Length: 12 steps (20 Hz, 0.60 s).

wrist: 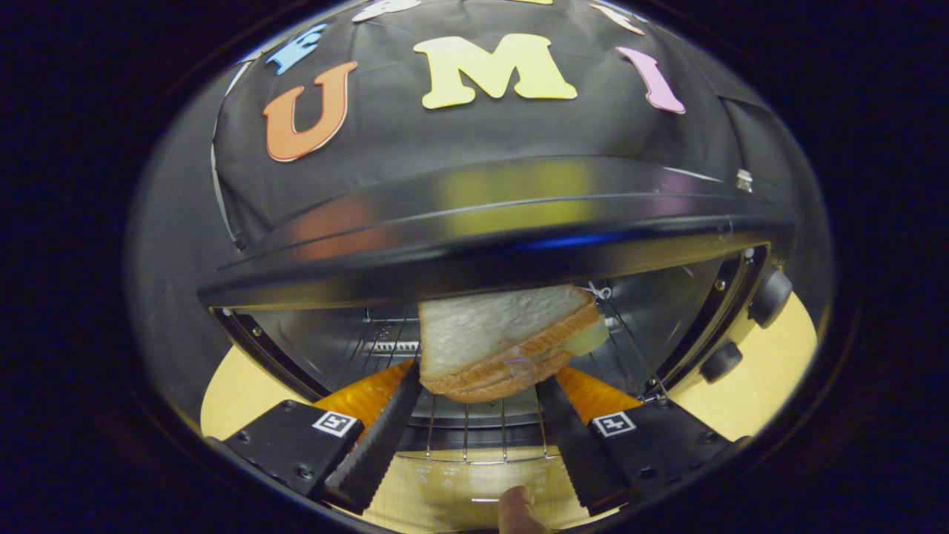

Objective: Open the toaster oven, put the food inside, and close the toaster oven door.

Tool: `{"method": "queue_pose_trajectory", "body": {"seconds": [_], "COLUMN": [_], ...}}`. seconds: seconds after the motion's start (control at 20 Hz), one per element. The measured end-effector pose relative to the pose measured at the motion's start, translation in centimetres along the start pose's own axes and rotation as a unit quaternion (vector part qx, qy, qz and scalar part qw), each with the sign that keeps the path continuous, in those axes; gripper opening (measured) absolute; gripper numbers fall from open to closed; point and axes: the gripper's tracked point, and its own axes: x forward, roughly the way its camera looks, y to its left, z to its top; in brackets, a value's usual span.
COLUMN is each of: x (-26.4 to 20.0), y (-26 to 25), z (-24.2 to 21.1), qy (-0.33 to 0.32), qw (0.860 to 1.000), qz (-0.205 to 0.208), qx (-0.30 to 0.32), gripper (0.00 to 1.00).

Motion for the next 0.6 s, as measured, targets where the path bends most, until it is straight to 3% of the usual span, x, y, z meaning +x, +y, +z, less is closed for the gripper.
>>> {"method": "queue_pose_trajectory", "body": {"seconds": [0.3, 0.6], "x": [-1.8, -5.7], "y": [-0.4, 0.0], "z": [-1.6, -4.0], "qy": [0.000, 0.025], "qw": [0.998, 0.998], "qz": [-0.038, -0.034], "qx": [-0.054, -0.035], "gripper": [0.99, 0.99]}}
